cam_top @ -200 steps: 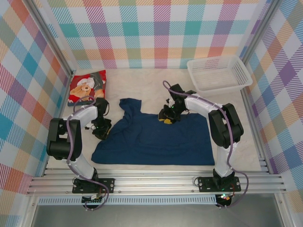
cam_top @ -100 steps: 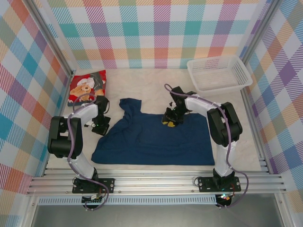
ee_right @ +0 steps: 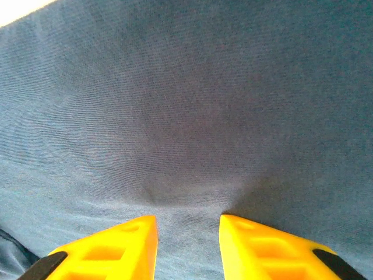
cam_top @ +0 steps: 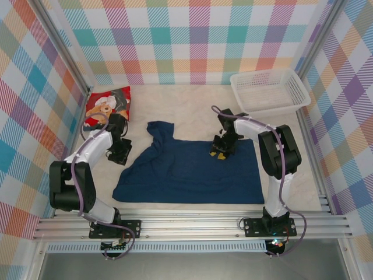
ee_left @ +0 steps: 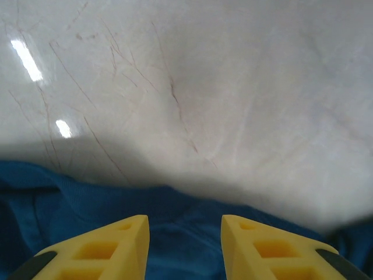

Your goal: Fold and stack the t-shirts

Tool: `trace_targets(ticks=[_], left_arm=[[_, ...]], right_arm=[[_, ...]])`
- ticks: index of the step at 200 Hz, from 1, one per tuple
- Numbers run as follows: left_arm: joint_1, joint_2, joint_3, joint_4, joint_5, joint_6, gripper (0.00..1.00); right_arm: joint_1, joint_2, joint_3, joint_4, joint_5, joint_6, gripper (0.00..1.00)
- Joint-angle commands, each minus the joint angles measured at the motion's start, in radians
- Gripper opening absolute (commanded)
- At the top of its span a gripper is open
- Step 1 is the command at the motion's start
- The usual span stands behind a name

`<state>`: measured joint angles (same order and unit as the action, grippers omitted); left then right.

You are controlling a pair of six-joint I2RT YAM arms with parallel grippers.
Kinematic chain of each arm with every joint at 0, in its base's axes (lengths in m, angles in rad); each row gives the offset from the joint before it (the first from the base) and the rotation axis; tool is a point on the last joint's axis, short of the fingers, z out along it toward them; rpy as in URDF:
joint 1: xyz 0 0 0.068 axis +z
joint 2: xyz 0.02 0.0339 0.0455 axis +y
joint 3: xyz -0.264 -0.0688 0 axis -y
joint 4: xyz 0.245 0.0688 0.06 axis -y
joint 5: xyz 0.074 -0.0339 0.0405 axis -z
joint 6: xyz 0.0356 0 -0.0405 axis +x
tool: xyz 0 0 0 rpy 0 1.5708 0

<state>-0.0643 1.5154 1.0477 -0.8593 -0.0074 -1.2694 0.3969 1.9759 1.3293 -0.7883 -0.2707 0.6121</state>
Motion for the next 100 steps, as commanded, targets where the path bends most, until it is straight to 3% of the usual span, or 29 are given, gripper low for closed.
trace_targets(ticks=[1,100], left_arm=[[-0.015,0.037,-0.045,0.026,0.085,-0.070,0.35],[-0.102,0.147,-0.006,0.146,0.139,-0.292,0.31]], right_arm=[[0.005,-0.020,-0.003,-0.021,-0.010,-0.016,0.33],[0.005,-0.043,-0.022,-0.017,-0.012,-0.017,0.33]])
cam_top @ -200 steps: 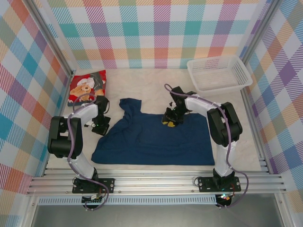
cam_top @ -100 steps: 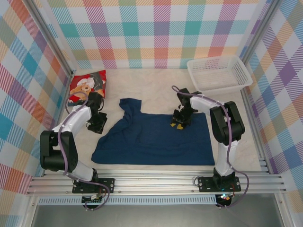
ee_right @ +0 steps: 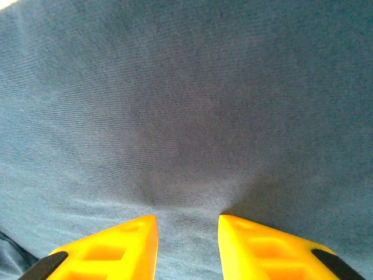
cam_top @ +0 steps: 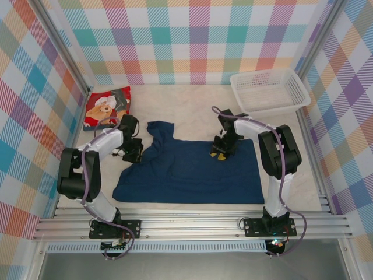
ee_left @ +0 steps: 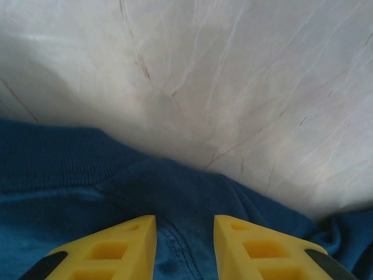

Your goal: Fold and stack the t-shirts

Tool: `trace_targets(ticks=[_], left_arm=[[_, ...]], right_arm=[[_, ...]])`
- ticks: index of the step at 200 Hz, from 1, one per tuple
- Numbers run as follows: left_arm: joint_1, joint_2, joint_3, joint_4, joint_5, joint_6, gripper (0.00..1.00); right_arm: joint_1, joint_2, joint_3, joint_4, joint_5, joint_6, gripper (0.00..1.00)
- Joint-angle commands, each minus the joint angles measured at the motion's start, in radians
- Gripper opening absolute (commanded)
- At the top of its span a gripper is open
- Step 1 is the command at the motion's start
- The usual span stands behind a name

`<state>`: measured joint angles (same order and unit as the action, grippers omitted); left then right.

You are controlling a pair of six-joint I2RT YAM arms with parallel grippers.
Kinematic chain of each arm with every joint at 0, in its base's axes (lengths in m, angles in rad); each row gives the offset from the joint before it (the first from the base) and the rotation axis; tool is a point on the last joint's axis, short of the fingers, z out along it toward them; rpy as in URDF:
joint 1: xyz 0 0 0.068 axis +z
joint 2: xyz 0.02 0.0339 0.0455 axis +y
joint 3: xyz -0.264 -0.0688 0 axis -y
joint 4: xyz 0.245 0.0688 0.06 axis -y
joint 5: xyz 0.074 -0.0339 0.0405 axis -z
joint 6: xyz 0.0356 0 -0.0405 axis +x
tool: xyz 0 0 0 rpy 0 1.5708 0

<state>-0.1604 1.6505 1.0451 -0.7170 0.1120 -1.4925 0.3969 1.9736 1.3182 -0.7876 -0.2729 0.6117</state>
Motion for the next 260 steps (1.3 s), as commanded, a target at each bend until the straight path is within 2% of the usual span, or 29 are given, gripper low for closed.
trace_targets(ticks=[1,85,96,117,178,260], left_arm=[[-0.006,0.012,-0.003,0.004,0.020,-0.070,0.31],[-0.010,0.090,0.006,0.033,-0.006,-0.061,0.34],[-0.011,0.098,0.013,0.026,-0.017,-0.055,0.26],[-0.012,0.098,0.019,0.016,-0.051,-0.043,0.00],[0.020,0.052,0.085,-0.074,-0.161,0.048,0.00],[0.109,0.048,0.095,-0.052,-0.169,0.112,0.00]], right_arm=[[0.005,-0.040,-0.011,-0.019,-0.009,-0.017,0.33],[0.005,-0.034,-0.019,-0.019,-0.010,-0.020,0.33],[0.005,-0.030,-0.020,-0.022,-0.003,-0.021,0.33],[0.003,-0.019,-0.023,-0.032,0.020,-0.023,0.32],[-0.070,0.022,-0.040,-0.071,0.054,-0.028,0.28],[-0.075,0.061,-0.037,-0.114,0.096,-0.033,0.27]])
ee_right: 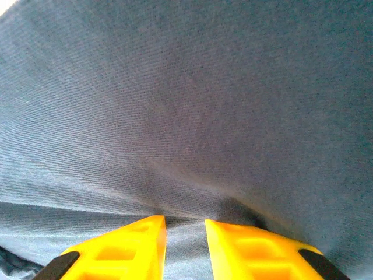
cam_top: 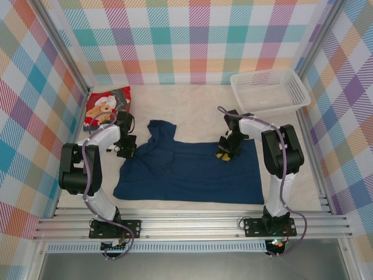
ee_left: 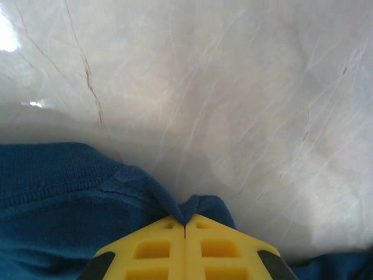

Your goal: Fold and stack the t-shirts

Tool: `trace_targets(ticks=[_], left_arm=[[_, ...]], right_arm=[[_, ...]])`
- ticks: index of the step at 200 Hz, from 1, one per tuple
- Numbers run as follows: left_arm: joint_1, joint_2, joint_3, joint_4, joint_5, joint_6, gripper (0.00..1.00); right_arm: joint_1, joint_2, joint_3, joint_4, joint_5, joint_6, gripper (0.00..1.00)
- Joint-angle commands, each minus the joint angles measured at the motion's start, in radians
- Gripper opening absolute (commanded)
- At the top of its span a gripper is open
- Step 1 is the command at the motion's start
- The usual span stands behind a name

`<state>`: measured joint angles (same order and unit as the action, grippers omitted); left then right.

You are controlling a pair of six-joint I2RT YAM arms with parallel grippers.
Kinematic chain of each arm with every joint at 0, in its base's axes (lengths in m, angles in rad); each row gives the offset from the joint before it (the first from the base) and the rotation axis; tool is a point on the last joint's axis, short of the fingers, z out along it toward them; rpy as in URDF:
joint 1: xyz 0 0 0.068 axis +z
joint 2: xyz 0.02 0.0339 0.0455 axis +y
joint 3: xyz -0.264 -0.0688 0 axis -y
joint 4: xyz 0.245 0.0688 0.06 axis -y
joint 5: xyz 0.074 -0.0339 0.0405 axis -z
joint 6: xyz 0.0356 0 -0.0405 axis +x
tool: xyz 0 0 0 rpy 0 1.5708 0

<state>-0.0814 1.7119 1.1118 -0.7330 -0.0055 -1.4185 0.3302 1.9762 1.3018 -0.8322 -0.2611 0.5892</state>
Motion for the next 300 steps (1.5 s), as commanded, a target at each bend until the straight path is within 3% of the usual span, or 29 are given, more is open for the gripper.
trace_targets(ticks=[1,39,83,111,128,149,173,213,239,285,300], left_arm=[[0.029,-0.012,0.029,-0.036,-0.051,0.040,0.00],[0.047,0.015,0.049,-0.031,-0.043,0.051,0.00],[0.086,0.075,0.112,-0.083,-0.116,0.112,0.00],[0.097,0.108,0.148,-0.080,-0.133,0.145,0.14],[0.088,0.103,0.204,-0.104,-0.176,0.181,0.32],[0.047,0.077,0.302,-0.088,-0.225,0.277,0.42],[-0.012,0.144,0.412,-0.024,-0.086,0.354,0.42],[-0.090,0.354,0.569,0.139,0.104,0.365,0.40],[-0.105,0.523,0.807,-0.009,0.084,0.440,0.39],[-0.102,0.630,0.936,-0.074,0.053,0.492,0.40],[-0.102,0.650,0.947,-0.068,0.059,0.497,0.34]], right_arm=[[-0.008,0.059,-0.020,-0.070,0.084,-0.011,0.27],[-0.009,0.059,-0.015,-0.067,0.072,-0.010,0.27],[-0.008,0.061,-0.008,-0.068,0.068,-0.010,0.27],[-0.008,0.060,-0.004,-0.068,0.062,-0.012,0.29],[-0.008,0.057,0.004,-0.068,0.054,-0.014,0.30],[-0.004,0.037,0.019,-0.061,0.050,-0.026,0.31],[0.000,0.013,0.043,-0.060,0.057,-0.043,0.32],[0.000,0.022,0.058,-0.059,0.043,-0.050,0.32],[0.000,0.024,0.053,-0.052,0.037,-0.045,0.32],[0.000,0.038,0.057,-0.053,0.032,-0.048,0.32],[0.000,0.036,0.053,-0.052,0.031,-0.046,0.32]])
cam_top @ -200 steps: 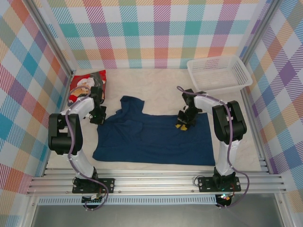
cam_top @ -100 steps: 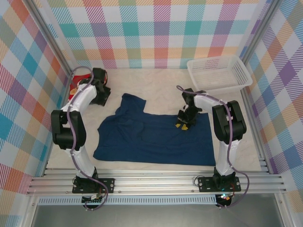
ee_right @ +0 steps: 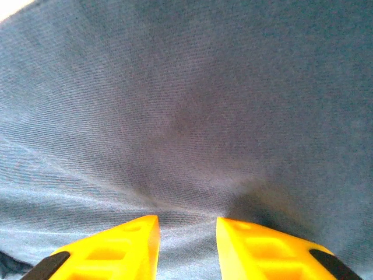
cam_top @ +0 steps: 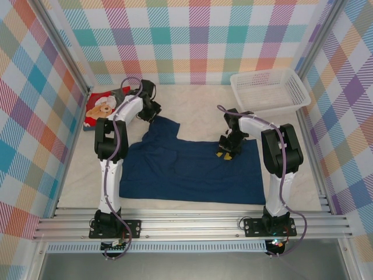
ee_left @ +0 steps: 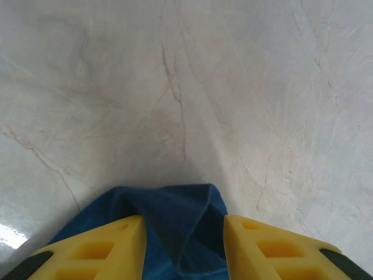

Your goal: Fold and stack the t-shirts

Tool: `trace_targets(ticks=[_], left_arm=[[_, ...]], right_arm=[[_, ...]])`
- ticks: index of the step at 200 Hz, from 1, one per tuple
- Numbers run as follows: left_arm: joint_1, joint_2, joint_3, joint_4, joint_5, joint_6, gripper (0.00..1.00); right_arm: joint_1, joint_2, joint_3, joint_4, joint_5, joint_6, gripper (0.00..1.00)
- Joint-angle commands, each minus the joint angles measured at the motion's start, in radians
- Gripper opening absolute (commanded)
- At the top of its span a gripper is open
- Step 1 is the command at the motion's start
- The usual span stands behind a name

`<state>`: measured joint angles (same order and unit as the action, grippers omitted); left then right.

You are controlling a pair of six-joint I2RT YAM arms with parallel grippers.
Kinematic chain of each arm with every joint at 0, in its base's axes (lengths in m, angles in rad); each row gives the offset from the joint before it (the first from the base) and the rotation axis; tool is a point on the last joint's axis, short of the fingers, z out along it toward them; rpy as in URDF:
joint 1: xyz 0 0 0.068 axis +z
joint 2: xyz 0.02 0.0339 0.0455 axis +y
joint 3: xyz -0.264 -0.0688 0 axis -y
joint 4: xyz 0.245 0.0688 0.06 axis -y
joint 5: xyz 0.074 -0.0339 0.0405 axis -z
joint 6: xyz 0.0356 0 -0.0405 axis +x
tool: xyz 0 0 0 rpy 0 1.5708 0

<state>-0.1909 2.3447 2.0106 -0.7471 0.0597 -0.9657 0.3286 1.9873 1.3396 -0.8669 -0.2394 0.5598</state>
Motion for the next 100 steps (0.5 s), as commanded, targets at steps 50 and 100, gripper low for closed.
trace_targets(ticks=[50,100], left_arm=[[0.011,0.088,0.150,-0.106,-0.026,0.091,0.00],[0.011,0.111,0.248,-0.165,-0.047,0.128,0.00]], right_arm=[[0.000,0.033,0.005,-0.018,0.008,-0.019,0.32],[0.001,0.036,0.006,-0.019,0.008,-0.014,0.32]])
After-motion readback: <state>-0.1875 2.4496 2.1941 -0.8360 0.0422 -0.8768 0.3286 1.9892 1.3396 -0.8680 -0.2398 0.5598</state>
